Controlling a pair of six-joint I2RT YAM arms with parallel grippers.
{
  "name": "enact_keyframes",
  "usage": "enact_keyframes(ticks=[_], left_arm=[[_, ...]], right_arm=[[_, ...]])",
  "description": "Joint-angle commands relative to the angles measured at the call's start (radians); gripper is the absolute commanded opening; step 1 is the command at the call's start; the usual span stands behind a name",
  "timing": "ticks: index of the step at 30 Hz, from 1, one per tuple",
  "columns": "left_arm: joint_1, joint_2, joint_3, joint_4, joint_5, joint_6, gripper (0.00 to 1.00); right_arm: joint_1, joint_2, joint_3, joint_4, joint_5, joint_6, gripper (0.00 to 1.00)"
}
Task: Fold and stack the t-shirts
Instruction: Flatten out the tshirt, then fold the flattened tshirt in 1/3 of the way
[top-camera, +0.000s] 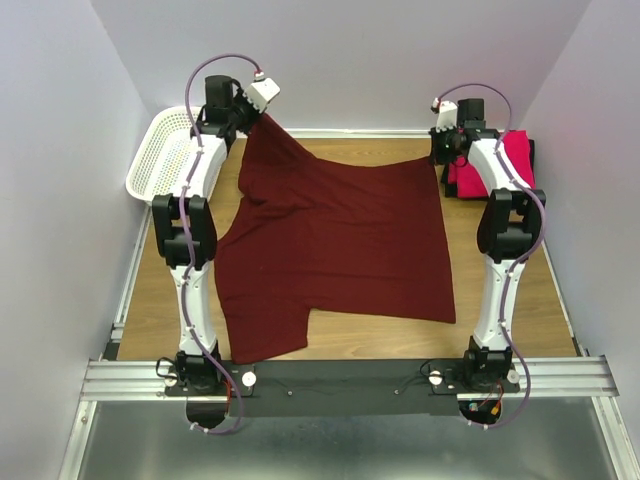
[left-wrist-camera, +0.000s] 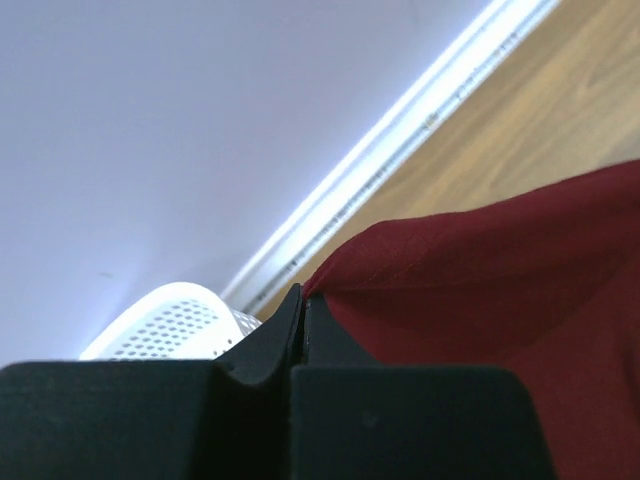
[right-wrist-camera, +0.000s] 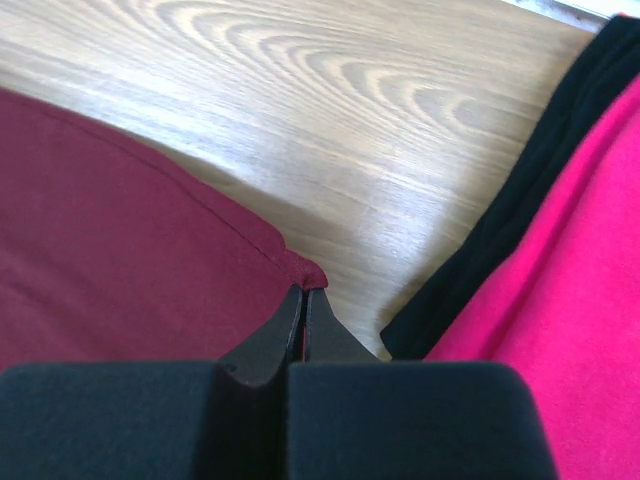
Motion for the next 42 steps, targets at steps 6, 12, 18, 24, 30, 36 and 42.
enact_keyframes(ticks=[6, 12, 18, 24, 30, 36, 42], left_arm=[[-0.070, 0.124, 0.067, 0.226, -0.283, 0.036, 0.00], [-0.078, 0.189, 0.073, 0.232, -0.282, 0.047, 0.00], [-0.090, 0.248, 0.121, 0.230, -0.320, 0.056, 0.00], [-0.088, 0.220, 0.134, 0.216, -0.305, 0.055, 0.00], [-0.088, 0.092, 0.046, 0.143, -0.264, 0.058, 0.00], [-0.085, -0.084, -0.143, 0.066, -0.247, 0.083, 0.00], [-0.082, -0.264, -0.364, 0.048, -0.224, 0.040, 0.00]], right_arm=[[-0.015, 0.047, 0.014, 0.093, 0.045, 0.038, 0.01], [-0.015, 0.081, 0.042, 0.099, 0.048, 0.044, 0.01], [-0.015, 0.093, 0.054, 0.103, 0.033, 0.044, 0.00], [-0.015, 0.083, 0.062, 0.102, 0.007, 0.038, 0.01], [-0.015, 0.011, 0.001, 0.100, -0.041, 0.014, 0.00], [-0.015, -0.120, -0.116, 0.100, -0.075, -0.060, 0.01], [-0.016, -0.216, -0.263, 0.099, -0.114, -0.106, 0.01]])
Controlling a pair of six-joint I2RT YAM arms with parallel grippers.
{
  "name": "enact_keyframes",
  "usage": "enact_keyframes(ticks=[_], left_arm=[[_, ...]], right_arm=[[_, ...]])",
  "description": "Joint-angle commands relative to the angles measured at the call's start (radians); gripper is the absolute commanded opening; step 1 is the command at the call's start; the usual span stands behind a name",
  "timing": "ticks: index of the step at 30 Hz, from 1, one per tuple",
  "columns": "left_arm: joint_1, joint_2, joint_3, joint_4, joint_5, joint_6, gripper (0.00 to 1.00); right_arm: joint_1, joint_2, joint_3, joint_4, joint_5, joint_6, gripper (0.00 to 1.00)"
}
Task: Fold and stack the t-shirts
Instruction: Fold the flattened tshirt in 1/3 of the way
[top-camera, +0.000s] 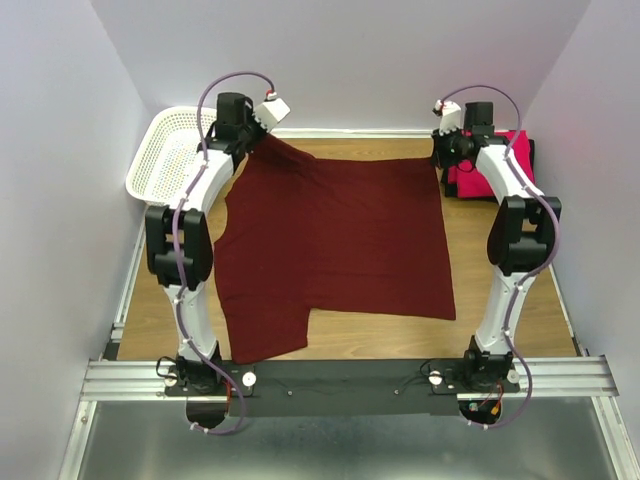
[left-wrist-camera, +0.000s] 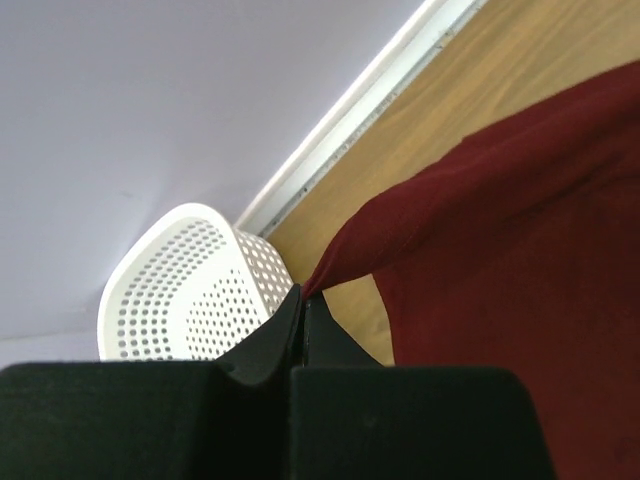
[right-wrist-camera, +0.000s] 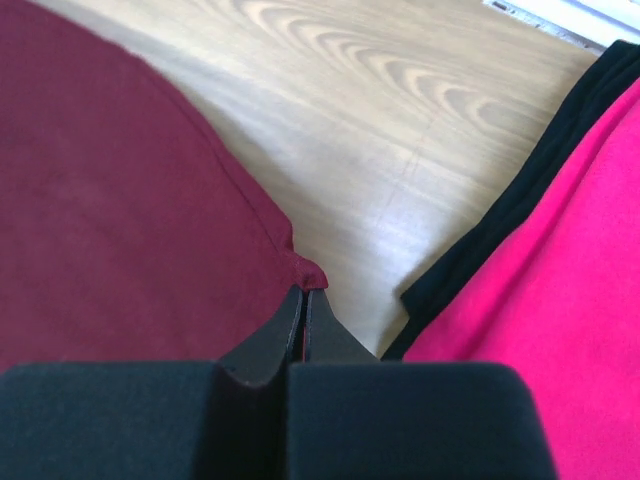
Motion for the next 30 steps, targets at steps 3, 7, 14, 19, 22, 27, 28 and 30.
enact_keyframes(ticks=[3, 7, 14, 19, 22, 27, 28, 30], left_arm=[[0.006, -0.179, -0.185, -0.046, 0.045, -0.041, 0.00], [0.016, -0.311, -0.365, -0.031, 0.054, -0.067, 0.00], [0.025, -0.546, -0.712, -0.011, 0.042, -0.068, 0.00], [0.023, -0.597, -0.905, -0.006, 0.072, -0.037, 0.00], [0.023, -0.585, -0.945, -0.021, 0.077, -0.041, 0.00], [0.022, -0.548, -0.976, -0.047, 0.062, -0.032, 0.00], [0.022, -0.542, -0.979, -0.047, 0.057, -0.034, 0.00], [0.022, -0.523, -0.979, -0.044, 0.056, -0.034, 0.00]], right_arm=[[-0.008, -0.120, -0.136, 0.001, -0.063, -0.069, 0.01], [-0.019, -0.201, -0.244, -0.002, -0.095, -0.117, 0.01], [-0.077, -0.295, -0.419, -0.007, -0.135, -0.197, 0.01], [-0.080, -0.269, -0.505, -0.009, -0.135, -0.256, 0.01], [-0.080, -0.220, -0.505, -0.012, -0.144, -0.258, 0.01], [-0.080, -0.172, -0.490, -0.028, -0.149, -0.256, 0.01], [-0.080, -0.169, -0.492, -0.030, -0.150, -0.260, 0.00], [-0.080, -0.163, -0.495, -0.038, -0.153, -0.261, 0.00]])
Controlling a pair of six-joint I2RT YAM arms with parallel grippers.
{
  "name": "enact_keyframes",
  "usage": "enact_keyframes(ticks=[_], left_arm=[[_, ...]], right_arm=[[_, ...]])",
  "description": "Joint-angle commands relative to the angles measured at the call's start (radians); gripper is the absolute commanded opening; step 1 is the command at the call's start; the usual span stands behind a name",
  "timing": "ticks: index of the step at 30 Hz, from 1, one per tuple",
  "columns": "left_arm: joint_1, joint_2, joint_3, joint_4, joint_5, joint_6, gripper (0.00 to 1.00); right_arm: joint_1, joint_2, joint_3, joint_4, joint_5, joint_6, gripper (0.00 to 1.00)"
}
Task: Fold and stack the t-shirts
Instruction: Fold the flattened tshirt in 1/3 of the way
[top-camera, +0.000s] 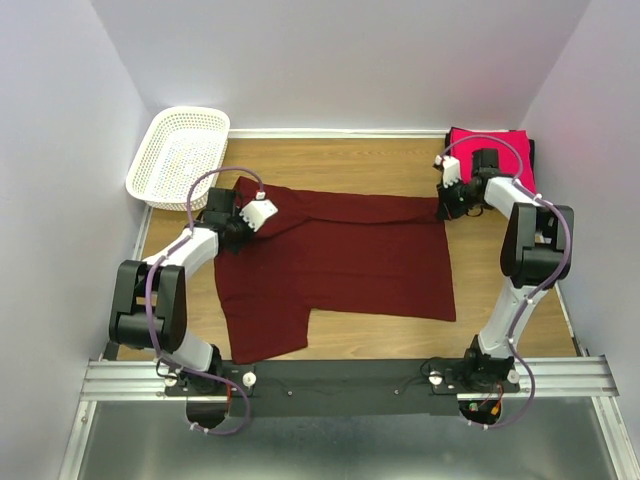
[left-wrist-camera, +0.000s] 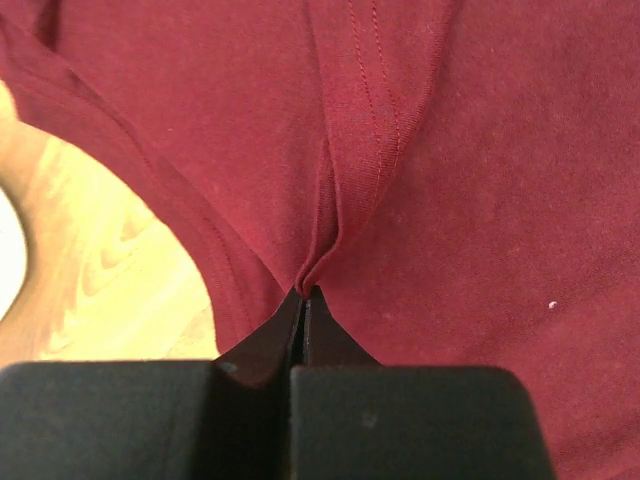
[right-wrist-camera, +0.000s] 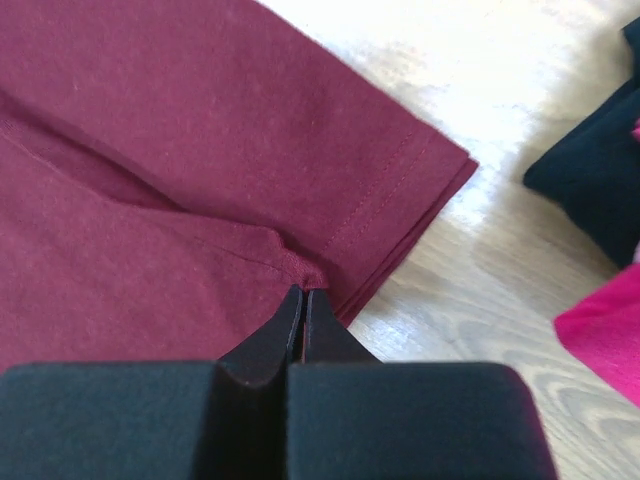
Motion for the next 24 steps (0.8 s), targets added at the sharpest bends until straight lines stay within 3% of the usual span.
enact_keyframes(ticks=[1, 13, 24], left_arm=[[0.002, 0.033, 0.005, -0.002, 0.008, 0.001, 0.00], [0.047, 0.025, 0.183, -0.115, 0.046, 0.026, 0.00], [0.051, -0.053, 0.129, -0.146, 0.054, 0.048, 0.00]], right_arm=[[-0.002, 0.016, -0.002, -0.027, -0.037, -0.021, 0.00], [-0.002, -0.022, 0.075, -0.064, -0.008, -0.014, 0.01], [-0.002, -0.065, 0.036, -0.103, -0.003, -0.057, 0.01]])
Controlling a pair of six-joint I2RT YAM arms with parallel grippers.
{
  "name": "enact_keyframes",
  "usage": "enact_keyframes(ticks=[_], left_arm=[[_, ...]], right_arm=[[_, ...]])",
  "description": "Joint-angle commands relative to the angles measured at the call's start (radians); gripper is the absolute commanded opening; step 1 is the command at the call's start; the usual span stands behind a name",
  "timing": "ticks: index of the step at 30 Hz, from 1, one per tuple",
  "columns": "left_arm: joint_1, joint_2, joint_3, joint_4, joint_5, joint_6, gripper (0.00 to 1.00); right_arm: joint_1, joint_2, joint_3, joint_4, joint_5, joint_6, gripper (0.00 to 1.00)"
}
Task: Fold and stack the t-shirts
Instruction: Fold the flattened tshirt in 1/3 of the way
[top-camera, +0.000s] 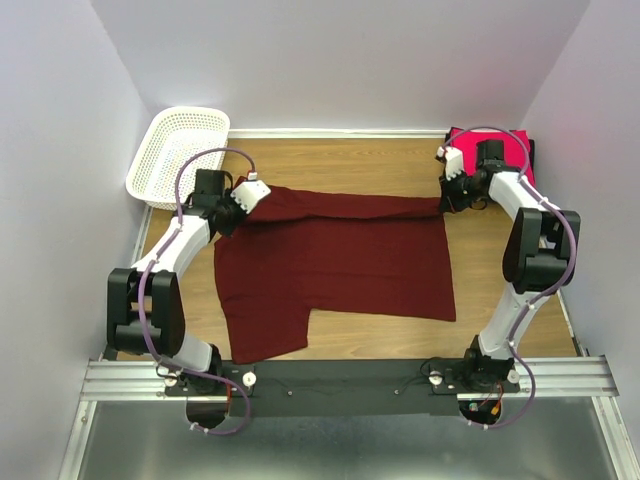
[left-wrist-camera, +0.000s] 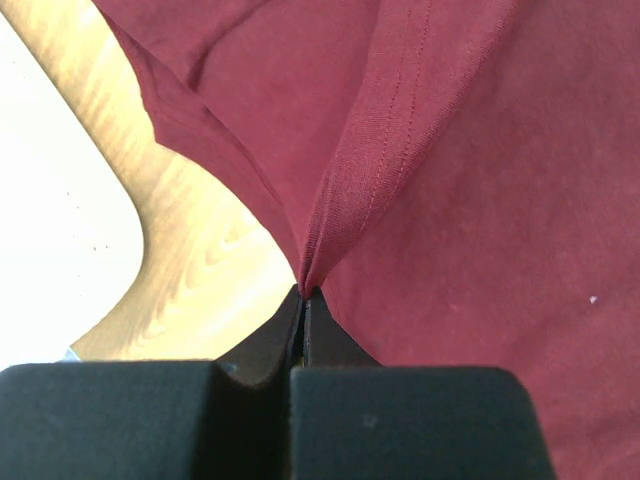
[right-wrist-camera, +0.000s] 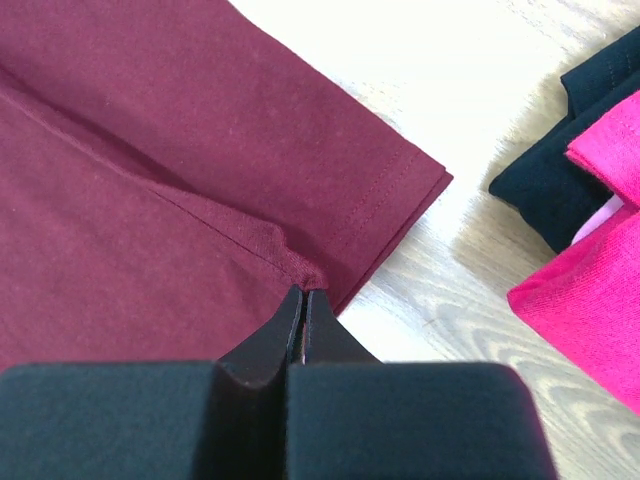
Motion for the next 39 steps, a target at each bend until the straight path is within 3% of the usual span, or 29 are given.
enact_keyframes(ticks=[1, 10, 16, 17, 18, 19, 20, 22, 23, 24, 28, 33, 39], left_arm=[[0.005, -0.031, -0.034, -0.030, 0.031, 0.010, 0.00], [0.008, -0.056, 0.034, -0.091, 0.049, -0.001, 0.00], [0.008, -0.064, -0.067, -0.070, 0.049, 0.051, 0.00], [0.008, -0.062, -0.098, -0.072, 0.059, 0.089, 0.04], [0.008, -0.064, -0.112, -0.079, 0.072, 0.114, 0.20], [0.008, -0.068, -0.126, -0.091, 0.092, 0.138, 0.27], [0.010, -0.086, -0.150, -0.108, 0.111, 0.190, 0.35], [0.016, -0.105, -0.155, -0.131, 0.141, 0.232, 0.45], [0.019, -0.113, -0.150, -0.145, 0.154, 0.241, 0.57], [0.022, -0.114, -0.121, -0.179, 0.189, 0.258, 0.68], [0.020, -0.044, 0.007, -0.191, 0.281, 0.172, 0.68], [0.020, 0.215, 0.234, -0.171, 0.399, 0.001, 0.57], [0.019, 0.439, 0.423, -0.148, 0.502, -0.150, 0.57]], right_arm=[[-0.002, -0.013, -0.013, -0.028, 0.003, -0.027, 0.01], [-0.002, -0.027, 0.031, -0.047, -0.001, -0.017, 0.00], [-0.002, -0.015, -0.027, -0.056, 0.019, -0.057, 0.02], [-0.002, -0.003, -0.027, -0.062, 0.013, -0.057, 0.14], [-0.002, -0.001, -0.025, -0.079, 0.008, -0.060, 0.22], [-0.002, -0.003, -0.024, -0.086, 0.000, -0.063, 0.30], [-0.002, -0.012, -0.022, -0.100, -0.004, -0.063, 0.46], [-0.002, -0.029, -0.016, -0.119, -0.018, -0.063, 0.59], [-0.002, -0.039, -0.012, -0.126, -0.035, -0.060, 0.64], [-0.002, -0.056, -0.007, -0.142, -0.044, -0.054, 0.83], [-0.002, -0.055, 0.051, -0.168, -0.110, 0.008, 0.83], [0.023, 0.034, 0.148, -0.188, -0.151, 0.105, 0.64], [0.026, 0.114, 0.203, -0.194, -0.161, 0.159, 0.57]])
